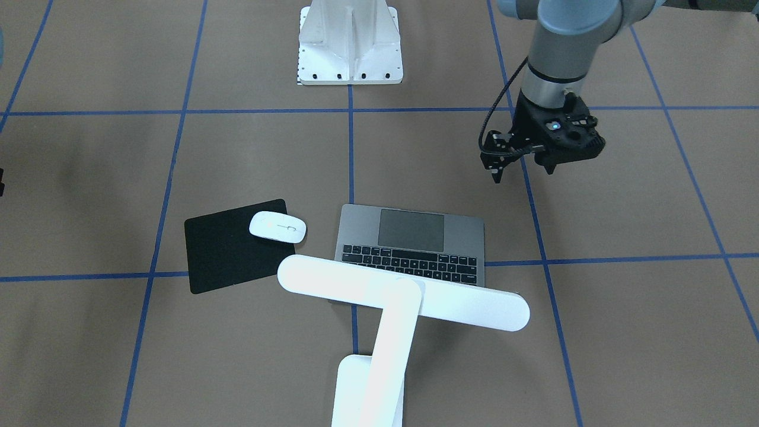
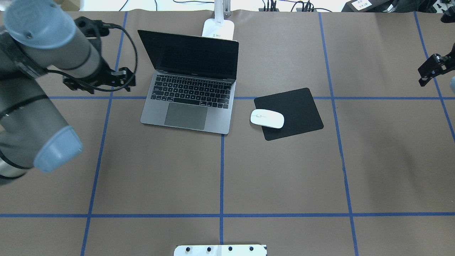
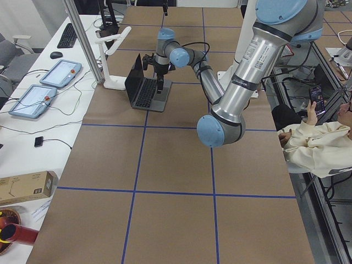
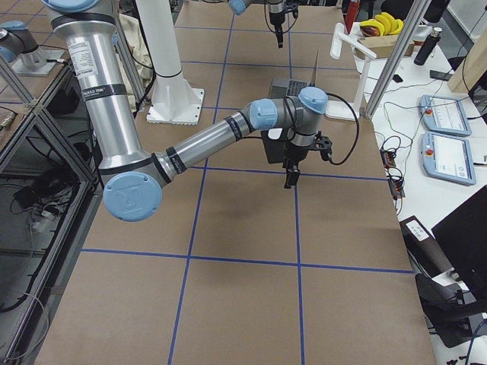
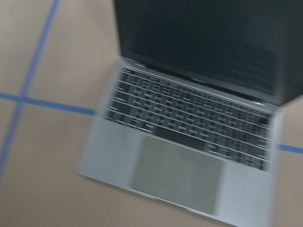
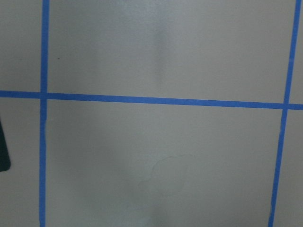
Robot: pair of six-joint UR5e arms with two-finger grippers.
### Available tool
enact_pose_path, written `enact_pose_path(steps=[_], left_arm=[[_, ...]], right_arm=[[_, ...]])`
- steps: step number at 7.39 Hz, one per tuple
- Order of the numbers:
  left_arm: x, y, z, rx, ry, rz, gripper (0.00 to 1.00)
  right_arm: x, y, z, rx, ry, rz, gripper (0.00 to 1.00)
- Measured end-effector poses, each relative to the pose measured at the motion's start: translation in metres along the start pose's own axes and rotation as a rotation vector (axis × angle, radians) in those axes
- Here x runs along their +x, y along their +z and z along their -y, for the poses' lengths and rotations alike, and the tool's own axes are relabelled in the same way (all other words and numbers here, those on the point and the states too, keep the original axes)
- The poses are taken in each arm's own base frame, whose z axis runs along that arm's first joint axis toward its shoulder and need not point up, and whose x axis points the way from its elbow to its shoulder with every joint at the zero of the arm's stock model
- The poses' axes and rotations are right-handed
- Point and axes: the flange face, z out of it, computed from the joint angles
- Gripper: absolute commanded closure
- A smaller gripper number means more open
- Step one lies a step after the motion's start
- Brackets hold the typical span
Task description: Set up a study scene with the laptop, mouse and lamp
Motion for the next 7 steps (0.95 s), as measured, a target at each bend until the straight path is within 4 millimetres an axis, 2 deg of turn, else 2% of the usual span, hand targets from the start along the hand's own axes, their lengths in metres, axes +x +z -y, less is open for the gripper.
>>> enact_pose_path(steps=[3,5,7], left_arm=[[-0.116,0.009,0.049,-0.064,0.114,0.044,0.0],[-0.22,0.01,0.083,-0.112,0.184,0.045,0.0],[-0.334,0.011,0.106,-0.15,0.224,0.041,0.0]], right_arm=[[0.066,-0.003,0.011,-0.011,-0.03,0.031,0.0],[0.109,-0.004,0.014,-0.013,-0.045,0.035,0.0],[0.143,-0.006,0.012,-0.012,-0.053,0.038,0.0]])
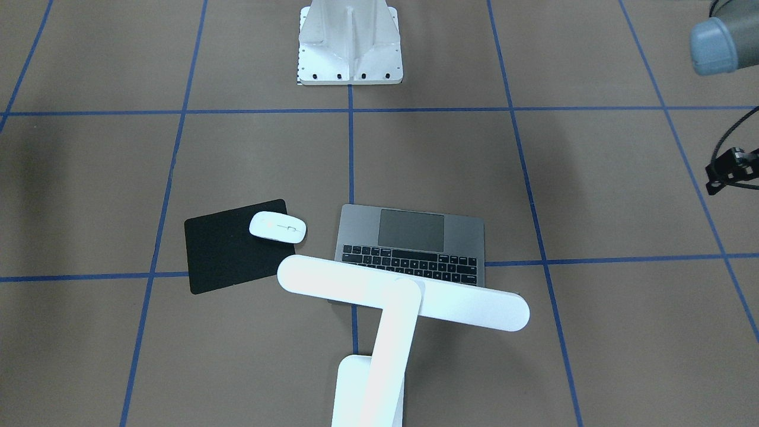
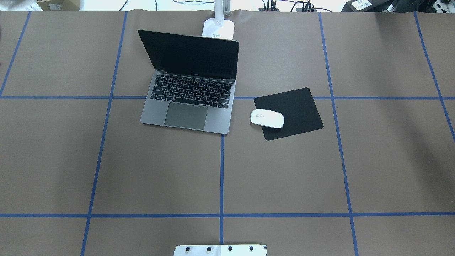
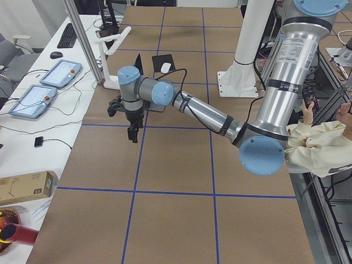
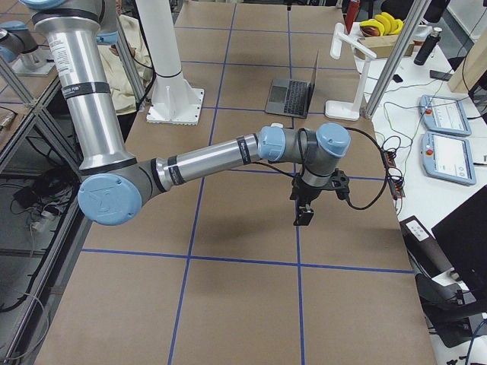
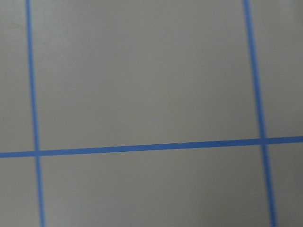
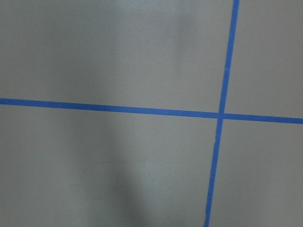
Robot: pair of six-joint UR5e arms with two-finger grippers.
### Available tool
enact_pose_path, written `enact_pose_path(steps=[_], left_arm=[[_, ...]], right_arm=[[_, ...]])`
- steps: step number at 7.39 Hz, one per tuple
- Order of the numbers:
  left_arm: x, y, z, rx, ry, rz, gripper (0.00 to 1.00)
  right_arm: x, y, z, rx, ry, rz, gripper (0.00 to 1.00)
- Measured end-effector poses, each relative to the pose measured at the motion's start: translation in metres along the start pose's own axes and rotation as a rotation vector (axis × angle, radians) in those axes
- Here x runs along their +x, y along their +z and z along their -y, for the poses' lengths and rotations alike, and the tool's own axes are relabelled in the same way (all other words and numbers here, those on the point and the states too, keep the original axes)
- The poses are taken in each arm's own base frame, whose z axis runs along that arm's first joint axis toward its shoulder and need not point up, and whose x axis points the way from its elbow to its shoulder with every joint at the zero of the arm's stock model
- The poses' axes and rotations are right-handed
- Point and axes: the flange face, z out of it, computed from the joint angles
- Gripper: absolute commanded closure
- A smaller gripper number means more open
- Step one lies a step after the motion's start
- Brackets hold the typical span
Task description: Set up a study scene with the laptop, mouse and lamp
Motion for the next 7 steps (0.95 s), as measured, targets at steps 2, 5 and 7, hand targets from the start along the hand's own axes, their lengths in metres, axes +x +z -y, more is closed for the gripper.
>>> enact_pose_path(steps=[2,5,7], left_arm=[[-0.105,0.014,-0.01,-0.016,0.021,-0.027,0.0],[-0.224,0.053,-0.046,-0.021,0.031,-0.046,0.0],[-0.254,0.054,-0.061,-0.014,0.018,-0.048,0.0]], right_arm=[[0.021,-0.005,-0.006,0.008,-0.009,0.002,0.0],[0.05,-0.006,-0.023,0.012,-0.03,0.0,0.0],[0.071,0.008,-0.039,0.004,-0.036,-0.011,0.0]])
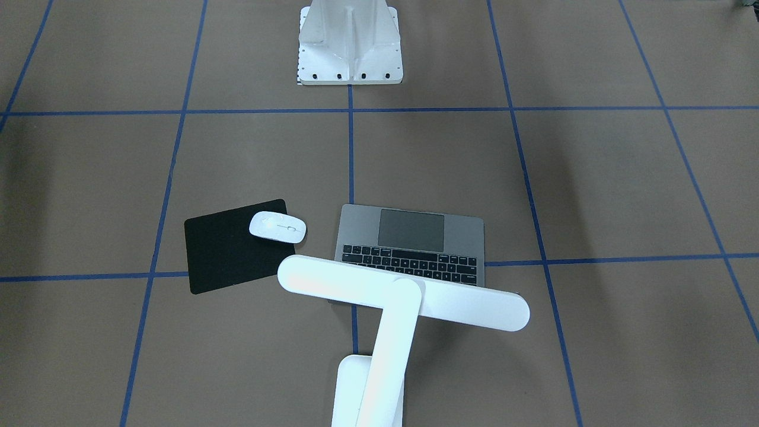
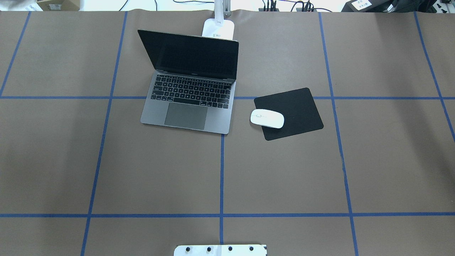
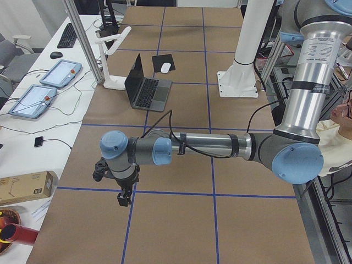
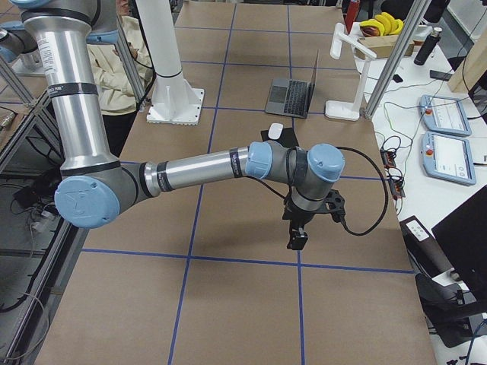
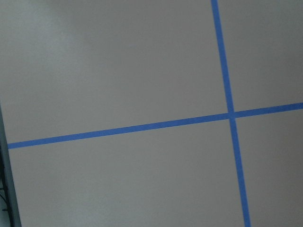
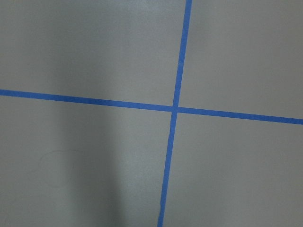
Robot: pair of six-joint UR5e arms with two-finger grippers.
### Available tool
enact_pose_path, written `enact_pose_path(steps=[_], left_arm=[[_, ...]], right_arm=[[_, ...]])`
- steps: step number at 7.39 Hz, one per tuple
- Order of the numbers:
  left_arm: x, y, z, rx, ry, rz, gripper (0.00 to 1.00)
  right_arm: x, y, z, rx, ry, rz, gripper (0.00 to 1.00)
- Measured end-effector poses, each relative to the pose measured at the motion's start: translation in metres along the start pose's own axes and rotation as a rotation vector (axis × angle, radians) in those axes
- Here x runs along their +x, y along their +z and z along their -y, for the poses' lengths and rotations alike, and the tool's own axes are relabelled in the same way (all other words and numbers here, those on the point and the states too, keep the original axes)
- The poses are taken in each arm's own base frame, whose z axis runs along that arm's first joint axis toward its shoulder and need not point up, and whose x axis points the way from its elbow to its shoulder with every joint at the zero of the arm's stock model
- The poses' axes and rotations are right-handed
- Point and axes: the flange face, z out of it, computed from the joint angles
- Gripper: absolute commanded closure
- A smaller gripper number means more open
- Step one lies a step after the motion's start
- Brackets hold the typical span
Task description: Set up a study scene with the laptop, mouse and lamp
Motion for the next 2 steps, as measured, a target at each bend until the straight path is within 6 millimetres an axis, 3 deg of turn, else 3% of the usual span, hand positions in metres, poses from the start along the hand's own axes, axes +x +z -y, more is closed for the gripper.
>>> enact_pose_path(steps=[2], left_arm=[[-0.009,-0.005,-0.004,0.009,-0.013,0.001,0.0]], right_arm=[[0.037,0.047,-0.015,0.015,-0.014,-0.008,0.0]])
